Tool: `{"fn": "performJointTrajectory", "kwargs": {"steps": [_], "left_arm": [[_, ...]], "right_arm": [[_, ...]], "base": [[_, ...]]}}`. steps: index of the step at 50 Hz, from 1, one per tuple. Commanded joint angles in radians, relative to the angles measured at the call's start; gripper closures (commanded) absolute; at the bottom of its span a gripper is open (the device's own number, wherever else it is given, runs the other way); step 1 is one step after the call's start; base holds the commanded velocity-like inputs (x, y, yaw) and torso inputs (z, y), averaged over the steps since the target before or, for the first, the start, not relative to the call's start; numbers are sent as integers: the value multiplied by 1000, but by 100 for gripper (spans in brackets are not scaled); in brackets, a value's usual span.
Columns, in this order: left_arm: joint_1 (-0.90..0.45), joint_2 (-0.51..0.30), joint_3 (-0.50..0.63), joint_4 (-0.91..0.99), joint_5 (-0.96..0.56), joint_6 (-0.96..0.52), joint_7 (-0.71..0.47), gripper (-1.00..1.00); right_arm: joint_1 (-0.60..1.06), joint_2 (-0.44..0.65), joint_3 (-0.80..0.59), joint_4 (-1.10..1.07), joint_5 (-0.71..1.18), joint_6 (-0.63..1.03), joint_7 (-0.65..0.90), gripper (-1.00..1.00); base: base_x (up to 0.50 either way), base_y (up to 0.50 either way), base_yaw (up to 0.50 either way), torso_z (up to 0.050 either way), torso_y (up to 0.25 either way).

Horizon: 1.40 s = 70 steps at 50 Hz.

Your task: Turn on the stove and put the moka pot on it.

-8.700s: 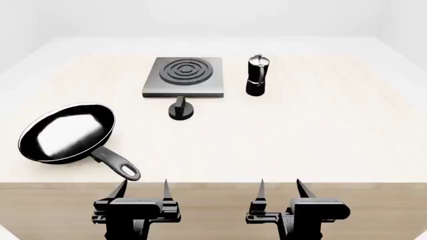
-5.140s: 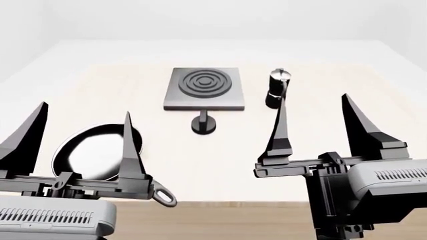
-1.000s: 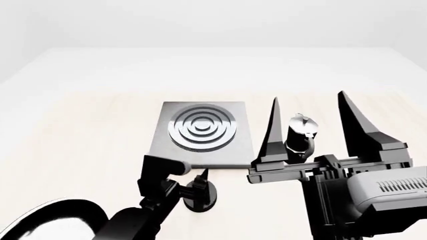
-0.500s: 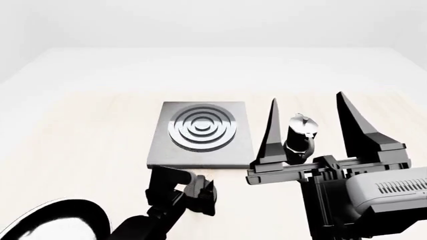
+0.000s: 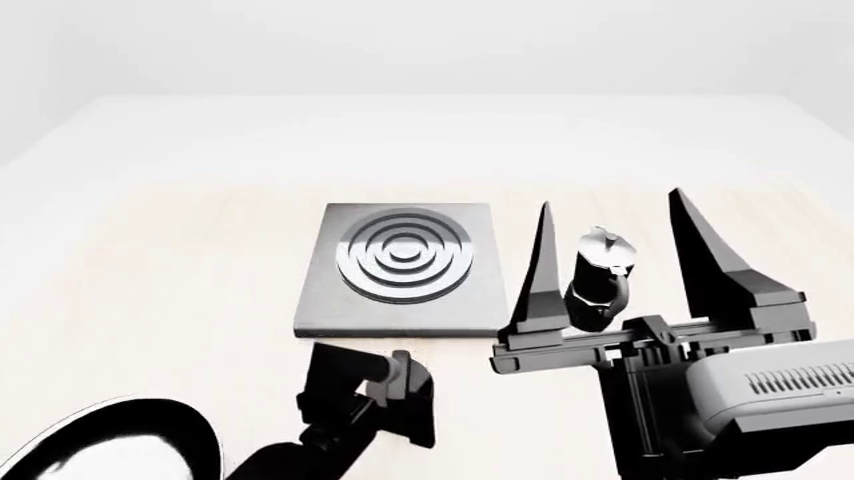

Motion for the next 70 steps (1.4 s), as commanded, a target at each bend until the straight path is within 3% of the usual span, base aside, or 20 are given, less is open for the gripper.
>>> {"fn": "performJointTrajectory", "kwargs": {"steps": [1, 70], "left_arm": [[9, -6, 19, 24, -11, -32, -27, -100], [-10, -10, 120, 43, -76, -89, -84, -100]], "right_arm": [[-7, 6, -6, 7, -3, -18, 4, -100], [-4, 25, -27, 16, 11, -35, 28, -100]], "base": [[0, 0, 0, 0, 0], [0, 0, 0, 0, 0]]}}
